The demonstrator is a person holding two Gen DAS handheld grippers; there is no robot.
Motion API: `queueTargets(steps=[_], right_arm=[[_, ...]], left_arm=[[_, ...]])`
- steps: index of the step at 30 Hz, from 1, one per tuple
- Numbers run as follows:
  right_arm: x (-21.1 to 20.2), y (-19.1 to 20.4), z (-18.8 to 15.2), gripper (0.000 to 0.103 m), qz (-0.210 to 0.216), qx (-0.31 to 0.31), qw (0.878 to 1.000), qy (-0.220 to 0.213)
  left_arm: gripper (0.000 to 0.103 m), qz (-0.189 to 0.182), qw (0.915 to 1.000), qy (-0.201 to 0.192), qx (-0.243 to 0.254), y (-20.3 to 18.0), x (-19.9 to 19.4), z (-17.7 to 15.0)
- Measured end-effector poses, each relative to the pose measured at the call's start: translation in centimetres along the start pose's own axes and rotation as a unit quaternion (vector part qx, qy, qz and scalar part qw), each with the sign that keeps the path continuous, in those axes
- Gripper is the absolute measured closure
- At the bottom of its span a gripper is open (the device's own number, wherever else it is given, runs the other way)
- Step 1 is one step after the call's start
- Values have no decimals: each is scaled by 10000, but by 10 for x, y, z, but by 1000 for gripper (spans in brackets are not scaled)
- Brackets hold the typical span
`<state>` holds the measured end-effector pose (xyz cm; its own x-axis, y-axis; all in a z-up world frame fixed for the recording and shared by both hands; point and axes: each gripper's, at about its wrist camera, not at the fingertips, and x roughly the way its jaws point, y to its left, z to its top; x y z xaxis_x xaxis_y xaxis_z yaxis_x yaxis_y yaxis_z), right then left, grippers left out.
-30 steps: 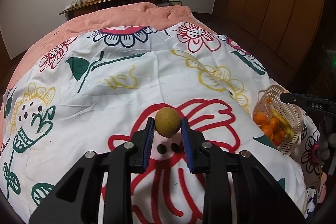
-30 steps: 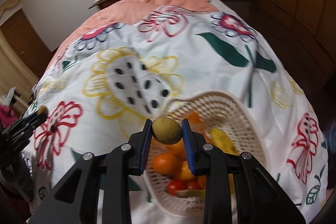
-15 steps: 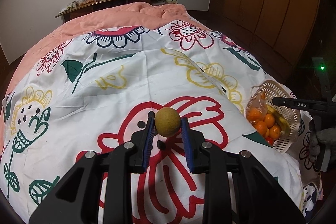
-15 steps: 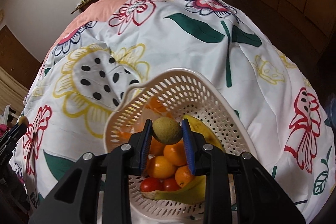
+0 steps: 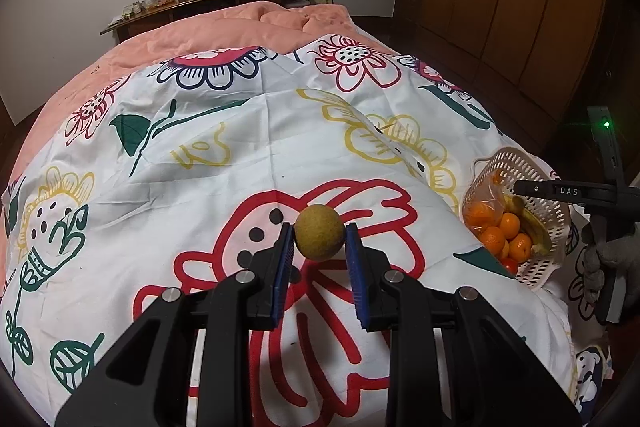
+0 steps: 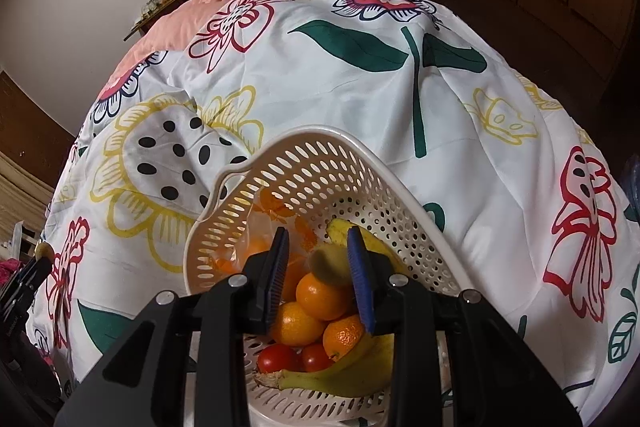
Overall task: Organize fruits
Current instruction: 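Carry the kiwi into the basket and open the right gripper while the left holds its kiwi, then carry the held kiwi over the basket and open the left gripper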
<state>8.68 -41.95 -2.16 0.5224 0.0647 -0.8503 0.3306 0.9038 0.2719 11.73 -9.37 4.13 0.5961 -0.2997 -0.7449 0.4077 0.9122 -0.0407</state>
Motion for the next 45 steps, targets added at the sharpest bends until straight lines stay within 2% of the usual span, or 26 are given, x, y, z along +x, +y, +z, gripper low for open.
queueTargets(steps=[9, 22, 35, 45], right_arm=[[-11, 2, 0, 72, 132, 17, 9998, -156], [-19, -10, -5, 72, 297, 170, 9990, -287], [-20, -20, -8, 71, 363, 257, 9984, -337], [-27, -27, -8, 71, 408, 374, 9974, -467]], left_arm=[[76, -107, 9998, -3, 150, -16, -2, 2], [76, -608, 9965, 181, 548, -68, 6, 9], [76, -1094, 9863, 430, 1157, -132, 25, 15], [76, -1400, 9791, 627, 1336, -161, 41, 20]])
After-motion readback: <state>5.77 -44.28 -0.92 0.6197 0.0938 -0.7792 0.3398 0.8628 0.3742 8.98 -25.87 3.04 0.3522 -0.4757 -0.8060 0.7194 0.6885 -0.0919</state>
